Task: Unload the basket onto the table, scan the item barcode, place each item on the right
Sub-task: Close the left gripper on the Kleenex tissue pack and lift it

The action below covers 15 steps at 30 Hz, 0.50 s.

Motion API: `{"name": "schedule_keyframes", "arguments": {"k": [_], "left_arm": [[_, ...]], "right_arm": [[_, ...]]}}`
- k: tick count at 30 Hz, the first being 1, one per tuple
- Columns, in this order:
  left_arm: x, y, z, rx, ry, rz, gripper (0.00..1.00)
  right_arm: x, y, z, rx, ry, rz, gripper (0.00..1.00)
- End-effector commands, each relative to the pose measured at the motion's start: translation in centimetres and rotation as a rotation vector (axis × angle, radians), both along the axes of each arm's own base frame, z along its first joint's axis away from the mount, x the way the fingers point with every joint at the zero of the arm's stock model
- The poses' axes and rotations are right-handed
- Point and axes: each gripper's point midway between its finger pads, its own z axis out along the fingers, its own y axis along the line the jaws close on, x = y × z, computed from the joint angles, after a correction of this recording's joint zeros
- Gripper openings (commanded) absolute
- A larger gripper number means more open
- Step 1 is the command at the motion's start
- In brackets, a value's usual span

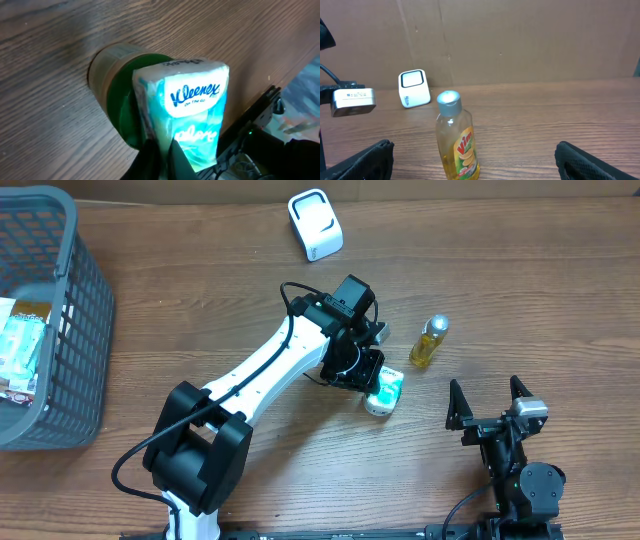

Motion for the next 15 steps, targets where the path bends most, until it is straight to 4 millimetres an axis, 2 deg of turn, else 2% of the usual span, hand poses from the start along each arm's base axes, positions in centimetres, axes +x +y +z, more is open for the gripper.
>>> {"name": "schedule_keyframes", "arguments": {"k": [1,8,15], "left_arm": [[-0.3,-0.5,0.6,-0.026,0.007,-0.014,0.04],[0.4,-1.7,3.2,-0.101,-0.027,-0.023,0.04],[1.3,-0.7,5.2,-0.122,-0.060,0.006,0.04]], "right_arm": [[0.0,-0.1,-0.3,-0.008,-0.001,-0.005,1.00],[0.0,-0.1,-0.3,-0.007,-0.001,-0.005,1.00],[0.0,-0.1,-0.3,-0.008,-0.001,-0.005,1.00]]}}
